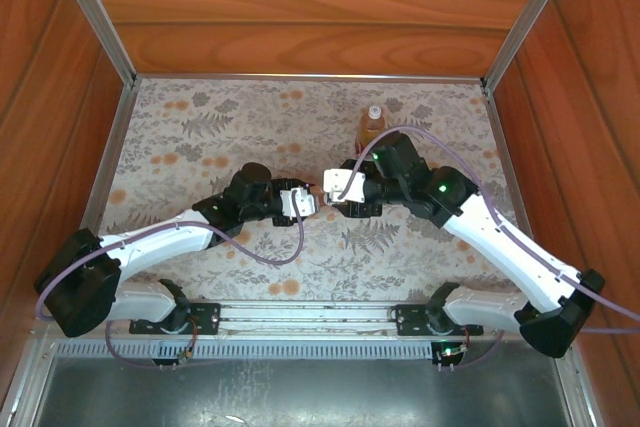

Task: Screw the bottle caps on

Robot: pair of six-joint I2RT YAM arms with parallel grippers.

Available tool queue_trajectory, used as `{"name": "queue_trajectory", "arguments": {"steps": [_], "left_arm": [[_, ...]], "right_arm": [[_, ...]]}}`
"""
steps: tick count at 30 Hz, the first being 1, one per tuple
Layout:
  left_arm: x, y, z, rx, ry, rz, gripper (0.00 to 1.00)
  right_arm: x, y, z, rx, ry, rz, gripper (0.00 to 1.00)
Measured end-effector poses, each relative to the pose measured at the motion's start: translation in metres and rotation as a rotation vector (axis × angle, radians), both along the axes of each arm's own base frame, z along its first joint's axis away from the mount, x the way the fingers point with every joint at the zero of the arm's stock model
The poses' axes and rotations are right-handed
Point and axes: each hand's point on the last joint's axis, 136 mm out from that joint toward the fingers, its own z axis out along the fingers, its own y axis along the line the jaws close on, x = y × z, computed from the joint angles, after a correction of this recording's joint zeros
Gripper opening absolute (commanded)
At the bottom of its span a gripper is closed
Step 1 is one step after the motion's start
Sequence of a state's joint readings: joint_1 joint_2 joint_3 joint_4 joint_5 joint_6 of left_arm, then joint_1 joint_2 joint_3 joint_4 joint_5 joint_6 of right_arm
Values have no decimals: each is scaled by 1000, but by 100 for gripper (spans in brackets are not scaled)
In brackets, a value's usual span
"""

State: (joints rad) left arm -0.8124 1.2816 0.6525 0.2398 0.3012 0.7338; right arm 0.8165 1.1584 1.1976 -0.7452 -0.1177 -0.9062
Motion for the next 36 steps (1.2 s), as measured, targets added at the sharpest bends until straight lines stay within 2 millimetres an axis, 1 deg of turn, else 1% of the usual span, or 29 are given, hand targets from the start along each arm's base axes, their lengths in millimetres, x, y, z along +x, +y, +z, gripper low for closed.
{"name": "queue_trajectory", "arguments": {"steps": [4, 8, 14, 19, 24, 26, 29, 30, 36], "left_arm": [[-1, 0, 0, 0, 2, -3, 53], [-2, -1, 0, -2, 5, -11, 53], [-4, -1, -1, -2, 9, -18, 53], [-4, -1, -2, 2, 17, -19, 53], [-6, -1, -3, 2, 25, -22, 53], [-5, -1, -4, 5, 28, -18, 53], [-4, -1, -5, 6, 36, -10, 53], [-3, -1, -5, 6, 37, -4, 53], [12, 1, -4, 25, 14, 65, 54]], "right_arm": [[-4, 2, -14, -52, 34, 47, 56], [-7, 4, -20, -70, 69, 64, 50], [-10, 5, -23, -75, 96, 75, 38], [-11, 6, -24, -86, 116, 76, 19], [-11, 5, -24, -76, 146, 45, 12], [-11, 5, -24, -65, 175, 12, 10], [-10, 5, -23, -33, 244, -81, 2], [-8, 6, -23, -16, 274, -129, 0], [9, 4, -24, 102, 436, -471, 0]]}}
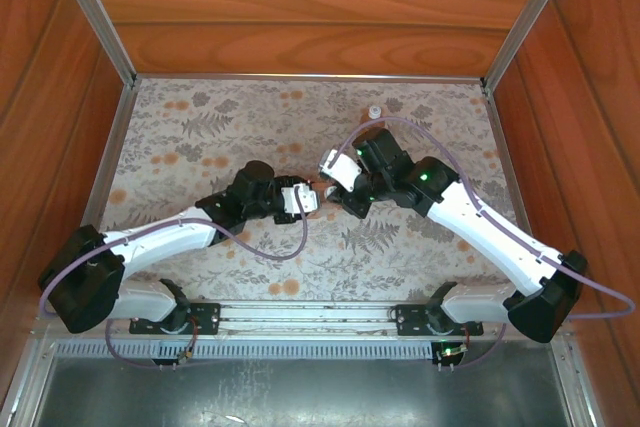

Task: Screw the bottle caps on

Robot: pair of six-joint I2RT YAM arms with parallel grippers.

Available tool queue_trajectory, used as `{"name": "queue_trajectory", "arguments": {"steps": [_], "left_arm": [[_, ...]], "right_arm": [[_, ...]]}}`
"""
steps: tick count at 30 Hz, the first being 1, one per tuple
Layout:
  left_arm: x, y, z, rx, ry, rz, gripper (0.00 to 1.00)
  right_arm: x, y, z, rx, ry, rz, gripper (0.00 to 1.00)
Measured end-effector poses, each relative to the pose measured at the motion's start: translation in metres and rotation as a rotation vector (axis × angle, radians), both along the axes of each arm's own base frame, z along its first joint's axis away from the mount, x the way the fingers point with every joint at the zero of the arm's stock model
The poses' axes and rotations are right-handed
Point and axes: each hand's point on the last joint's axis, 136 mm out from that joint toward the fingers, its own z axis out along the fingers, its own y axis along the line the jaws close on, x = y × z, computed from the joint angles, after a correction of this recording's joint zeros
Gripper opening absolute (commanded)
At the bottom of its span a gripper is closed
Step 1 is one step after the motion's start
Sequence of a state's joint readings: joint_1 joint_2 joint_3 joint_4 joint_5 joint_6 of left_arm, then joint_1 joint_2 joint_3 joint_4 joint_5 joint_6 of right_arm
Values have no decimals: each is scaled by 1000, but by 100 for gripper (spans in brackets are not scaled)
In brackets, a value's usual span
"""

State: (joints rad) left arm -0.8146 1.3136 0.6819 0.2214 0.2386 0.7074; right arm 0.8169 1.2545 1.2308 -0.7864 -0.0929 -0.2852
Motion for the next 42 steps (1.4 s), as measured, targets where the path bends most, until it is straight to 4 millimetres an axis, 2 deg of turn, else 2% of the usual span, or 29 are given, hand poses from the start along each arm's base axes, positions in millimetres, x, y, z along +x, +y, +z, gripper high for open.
{"name": "queue_trajectory", "arguments": {"steps": [6, 11, 15, 18, 22, 25, 28, 33, 38, 42], "left_arm": [[11, 1, -5, 37, -25, 37, 54], [12, 1, -11, 63, -33, 30, 54], [12, 1, -11, 64, -38, 29, 54], [12, 1, -11, 62, -38, 30, 54], [11, 2, -10, 62, -39, 30, 54], [11, 2, -8, 60, -46, 26, 55], [7, 3, -9, 66, -55, 8, 55], [-2, 3, -16, 83, -66, -50, 55], [-9, 3, -22, 96, -64, -93, 55], [-11, 3, -21, 92, -70, -102, 55]], "right_arm": [[15, -4, -11, 108, 177, -374, 1], [16, -5, -19, 158, 277, -518, 7], [15, -5, -18, 169, 293, -542, 22], [15, -5, -18, 164, 287, -531, 41], [14, -4, -14, 145, 232, -446, 63], [6, -4, -2, 147, 158, -321, 72], [-8, -7, 12, 166, 42, -147, 69], [-32, -17, 22, 108, -181, 163, 68], [-30, -15, 21, -21, -297, 368, 64], [-23, -12, 13, -115, -313, 454, 59]]}}
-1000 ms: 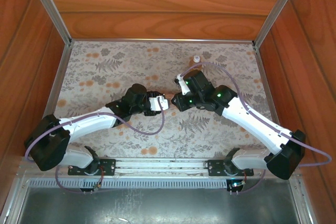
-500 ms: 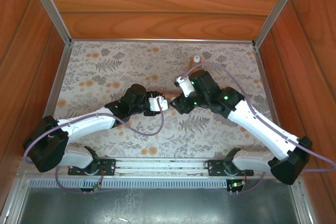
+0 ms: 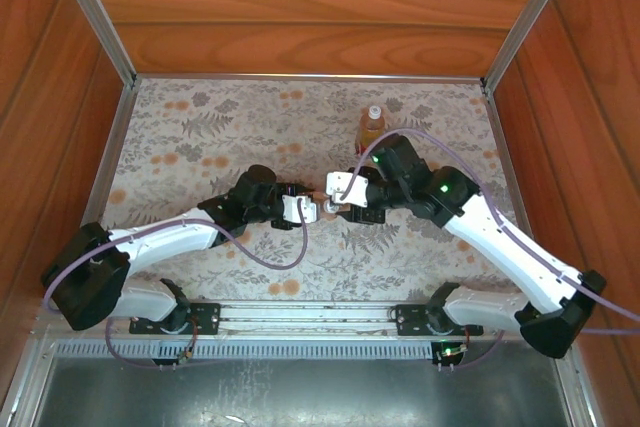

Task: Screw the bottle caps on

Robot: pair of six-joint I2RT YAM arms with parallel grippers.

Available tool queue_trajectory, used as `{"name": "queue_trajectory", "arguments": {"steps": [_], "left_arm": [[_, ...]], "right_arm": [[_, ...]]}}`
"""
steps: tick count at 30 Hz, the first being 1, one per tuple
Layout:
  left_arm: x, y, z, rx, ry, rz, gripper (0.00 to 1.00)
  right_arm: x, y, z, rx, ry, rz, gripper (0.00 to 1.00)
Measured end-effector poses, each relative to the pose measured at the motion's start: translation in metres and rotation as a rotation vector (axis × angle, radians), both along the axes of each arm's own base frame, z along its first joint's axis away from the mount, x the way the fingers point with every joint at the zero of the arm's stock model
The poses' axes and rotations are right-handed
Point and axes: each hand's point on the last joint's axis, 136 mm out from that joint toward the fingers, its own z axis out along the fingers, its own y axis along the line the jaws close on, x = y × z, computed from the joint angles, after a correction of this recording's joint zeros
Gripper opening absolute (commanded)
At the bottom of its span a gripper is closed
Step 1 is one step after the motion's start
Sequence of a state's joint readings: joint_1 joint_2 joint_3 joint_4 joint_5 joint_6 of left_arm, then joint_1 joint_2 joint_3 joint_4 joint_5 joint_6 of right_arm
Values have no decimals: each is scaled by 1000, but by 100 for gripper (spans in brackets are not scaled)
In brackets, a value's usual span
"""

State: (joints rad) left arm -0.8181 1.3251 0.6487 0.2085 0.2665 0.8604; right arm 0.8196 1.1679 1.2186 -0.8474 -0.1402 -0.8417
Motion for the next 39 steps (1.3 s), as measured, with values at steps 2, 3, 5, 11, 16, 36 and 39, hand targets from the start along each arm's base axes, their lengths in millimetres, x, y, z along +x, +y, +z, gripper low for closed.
{"name": "queue_trajectory", "arguments": {"steps": [2, 3, 5, 11, 16, 36, 39], "left_arm": [[-1, 1, -1, 1, 0, -1, 55], [-1, 1, -1, 2, 2, -1, 55], [-2, 2, -2, 4, 3, -1, 55], [-2, 2, -2, 3, 3, -1, 55], [-2, 1, -2, 2, 4, -4, 55], [-4, 2, -4, 5, 14, -8, 55], [-4, 2, -3, 4, 16, -7, 54]], "right_arm": [[1, 1, -5, -47, -6, 27, 56], [2, 2, -8, -64, -9, 38, 55], [0, 6, -14, -95, -12, 67, 53], [0, 9, -30, -154, 4, 95, 51], [3, 10, -36, -166, 3, 93, 46], [1, 16, -41, -161, 24, 106, 41], [2, 16, -45, -168, 34, 105, 37]]}}
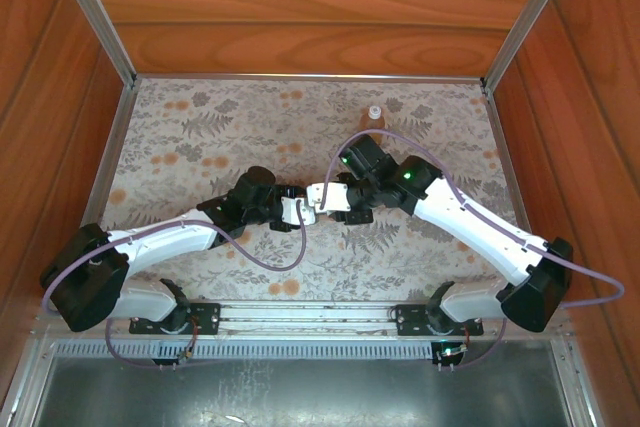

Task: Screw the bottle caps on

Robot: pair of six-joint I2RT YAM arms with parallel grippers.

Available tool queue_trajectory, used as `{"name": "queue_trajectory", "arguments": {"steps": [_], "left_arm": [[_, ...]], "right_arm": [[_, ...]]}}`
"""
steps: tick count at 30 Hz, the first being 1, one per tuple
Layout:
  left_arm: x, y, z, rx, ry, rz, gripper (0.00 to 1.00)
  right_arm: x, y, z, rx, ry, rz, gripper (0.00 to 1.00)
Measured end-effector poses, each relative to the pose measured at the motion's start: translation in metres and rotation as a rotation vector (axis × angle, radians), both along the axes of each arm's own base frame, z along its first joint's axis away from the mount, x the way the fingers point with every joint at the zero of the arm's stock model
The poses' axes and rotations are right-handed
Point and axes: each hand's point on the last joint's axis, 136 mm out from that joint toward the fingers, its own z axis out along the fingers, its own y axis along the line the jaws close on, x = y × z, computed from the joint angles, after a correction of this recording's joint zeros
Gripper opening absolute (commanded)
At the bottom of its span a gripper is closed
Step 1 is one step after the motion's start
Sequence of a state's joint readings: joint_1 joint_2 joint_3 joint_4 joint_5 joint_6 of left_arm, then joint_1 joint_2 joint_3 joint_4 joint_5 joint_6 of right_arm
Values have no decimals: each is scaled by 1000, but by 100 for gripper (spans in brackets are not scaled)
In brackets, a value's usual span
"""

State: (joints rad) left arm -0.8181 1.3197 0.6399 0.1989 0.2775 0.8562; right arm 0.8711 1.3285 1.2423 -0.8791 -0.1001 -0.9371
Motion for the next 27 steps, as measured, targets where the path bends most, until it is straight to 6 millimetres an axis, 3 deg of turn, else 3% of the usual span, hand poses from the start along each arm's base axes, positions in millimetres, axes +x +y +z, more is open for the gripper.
{"name": "queue_trajectory", "arguments": {"steps": [7, 11, 13, 17, 19, 27], "left_arm": [[-1, 1, -2, 2, 18, 10, 54], [0, 1, -2, 2, 22, 14, 54], [0, 2, -3, 4, 22, 18, 54], [2, 2, -2, 3, 19, 31, 55], [4, 3, -1, 2, 11, 39, 54], [8, 3, 1, 0, -7, 56, 55]], "right_arm": [[1, 0, -3, -7, 6, -9, 26], [2, 0, -3, -2, 13, -35, 9], [4, 0, -3, 10, 27, -82, 6], [8, 1, -1, 58, 101, -273, 0], [10, 0, -1, 82, 151, -388, 3], [15, 0, 1, 226, 462, -977, 0]]}}
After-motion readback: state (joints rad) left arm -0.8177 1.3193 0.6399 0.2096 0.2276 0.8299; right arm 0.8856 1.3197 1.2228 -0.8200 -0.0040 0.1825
